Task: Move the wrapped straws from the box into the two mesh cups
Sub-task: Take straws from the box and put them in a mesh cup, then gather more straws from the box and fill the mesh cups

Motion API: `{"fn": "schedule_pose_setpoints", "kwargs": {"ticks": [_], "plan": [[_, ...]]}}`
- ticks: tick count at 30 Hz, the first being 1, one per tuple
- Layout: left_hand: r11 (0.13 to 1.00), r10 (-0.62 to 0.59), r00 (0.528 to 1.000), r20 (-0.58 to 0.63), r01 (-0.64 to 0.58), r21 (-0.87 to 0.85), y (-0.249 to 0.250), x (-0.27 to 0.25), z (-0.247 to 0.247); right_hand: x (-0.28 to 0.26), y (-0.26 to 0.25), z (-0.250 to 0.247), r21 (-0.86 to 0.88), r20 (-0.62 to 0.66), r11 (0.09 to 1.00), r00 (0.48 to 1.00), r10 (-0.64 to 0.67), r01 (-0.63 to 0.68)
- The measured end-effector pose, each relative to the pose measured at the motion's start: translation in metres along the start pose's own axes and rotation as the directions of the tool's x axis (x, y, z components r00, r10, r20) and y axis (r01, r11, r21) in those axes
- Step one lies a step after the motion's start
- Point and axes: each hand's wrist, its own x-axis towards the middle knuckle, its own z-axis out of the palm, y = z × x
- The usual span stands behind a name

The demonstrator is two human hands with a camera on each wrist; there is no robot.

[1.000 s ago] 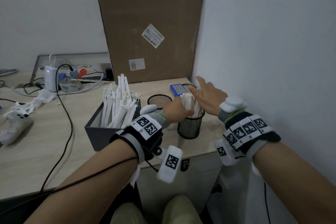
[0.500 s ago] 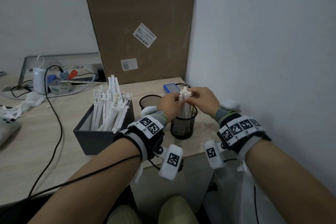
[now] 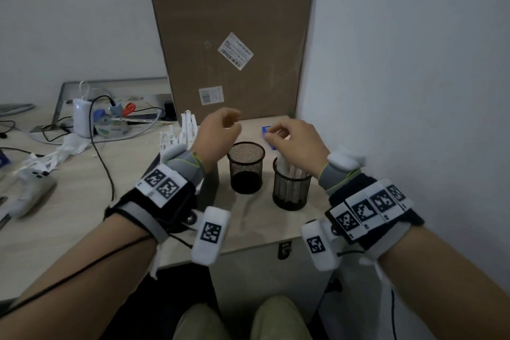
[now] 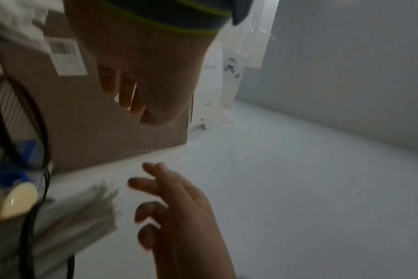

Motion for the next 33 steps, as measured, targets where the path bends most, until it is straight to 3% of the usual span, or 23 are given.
{"fn": "schedule_pose_setpoints", "kwargs": {"ticks": [2,5,8,13,16,18,20,23,26,29,33], "plan": [[0.999,-0.039,0.999,-0.008,0.04,0.024,-0.015,-0.002,-0.029,-0.001,-0.013,0.024,0.041,0.125,0.999,0.992,-0.021,0.016],[0.973,-0.107,0.993,0.039,0.097,0.212,-0.041,-0.008,-0.062,0.0,-0.023,0.058,0.042,0.264,0.999,0.965,0.003,-0.014],[0.918,-0.217,0.97,0.106,0.166,0.359,-0.061,-0.018,-0.089,0.006,-0.032,0.088,0.026,0.321,0.998,0.946,0.051,-0.063],[0.883,-0.358,0.849,0.39,0.172,0.436,-0.061,-0.039,-0.106,0.016,-0.038,0.12,-0.005,0.369,0.991,0.921,0.128,-0.136],[0.911,-0.346,0.751,0.562,0.125,0.394,-0.059,-0.049,-0.11,0.018,-0.039,0.133,0.029,0.37,0.983,0.915,0.16,-0.184],[0.937,-0.292,0.725,0.623,0.088,0.337,-0.06,-0.052,-0.107,0.019,-0.039,0.136,0.039,0.372,0.98,0.913,0.167,-0.195],[0.945,-0.235,0.744,0.625,0.024,0.327,-0.062,-0.056,-0.1,0.017,-0.039,0.136,0.043,0.376,0.98,0.912,0.166,-0.196],[0.924,-0.1,0.843,0.529,-0.118,0.364,-0.066,-0.058,-0.088,0.014,-0.038,0.134,0.065,0.385,0.979,0.91,0.152,-0.191],[0.91,-0.005,0.891,0.454,-0.184,0.373,-0.069,-0.059,-0.082,0.013,-0.037,0.134,0.092,0.393,0.978,0.909,0.137,-0.187],[0.922,0.032,0.93,0.367,-0.169,0.347,-0.065,-0.056,-0.085,0.012,-0.036,0.136,0.111,0.394,0.975,0.909,0.137,-0.195],[0.948,0.011,0.988,0.152,-0.059,0.312,-0.056,-0.04,-0.095,0.012,-0.033,0.14,0.115,0.385,0.973,0.912,0.144,-0.202]]}}
